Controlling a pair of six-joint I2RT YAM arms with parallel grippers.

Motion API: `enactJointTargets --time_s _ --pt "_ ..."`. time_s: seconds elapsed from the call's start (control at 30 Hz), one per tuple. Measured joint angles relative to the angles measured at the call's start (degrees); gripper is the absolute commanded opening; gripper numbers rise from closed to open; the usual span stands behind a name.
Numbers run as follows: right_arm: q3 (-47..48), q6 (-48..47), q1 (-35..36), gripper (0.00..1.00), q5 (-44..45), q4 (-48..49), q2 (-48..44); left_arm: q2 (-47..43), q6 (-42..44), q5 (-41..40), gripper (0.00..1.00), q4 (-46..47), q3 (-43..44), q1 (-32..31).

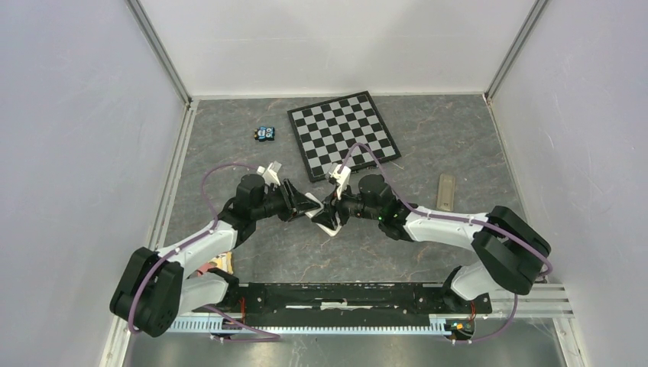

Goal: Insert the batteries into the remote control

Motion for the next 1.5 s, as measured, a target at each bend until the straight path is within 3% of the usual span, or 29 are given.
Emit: enactJointTargets --time_s 0.07,0.1,0.23,0.37,0.43,0.7,0.83,1.23,1.37,1.5 --pt "0.46 0.50 0.31 0.33 0.52 -0.04 1.09 0.00 -1.09 -0.35 0.12 1.33 -0.37 -0.02" --pt "0.57 0.70 0.35 0.39 0.76 -0.11 1.46 0.00 -1.64 -0.39 0.04 1.60 -0.42 -0.13" --pt "1.53 1.57 0.48 0.76 2.25 -1.36 2.12 -0.02 -1.64 -0.48 0.02 2.27 -0.55 -0.22" --pt "1.29 4.59 -0.07 0.94 3.50 -2.05 1.40 -0.22 -1.31 -0.66 0.02 1.81 -0.55 -0.22" --pt "-1.29 8.39 -1.75 0.98 3.34 -1.01 -1.29 -0.87 -0.55 -0.76 0.02 1.60 -0.55 -0.22" --pt "-16.61 34.03 -8.44 0.98 2.67 13.27 -11.41 -7.65 1.79 -0.55 0.02 1.62 -0.22 -0.22" --pt "-18.03 45.24 -7.93 0.88 1.51 20.44 -9.88 -11.74 1.44 -0.59 0.02 2.64 0.20 -0.22" --pt "-18.18 60.89 -6.01 0.18 -1.84 41.53 -3.74 -18.97 -8.33 -4.04 0.02 7.67 0.24 -0.15" --pt "-18.97 64.32 -6.08 0.12 -2.71 48.78 -2.84 -21.64 -10.78 -4.11 0.02 8.52 0.24 -0.15" --pt "-19.41 64.76 -5.73 0.11 -3.58 53.59 -1.70 -24.04 -10.95 -4.26 0.02 7.37 0.37 -0.24"
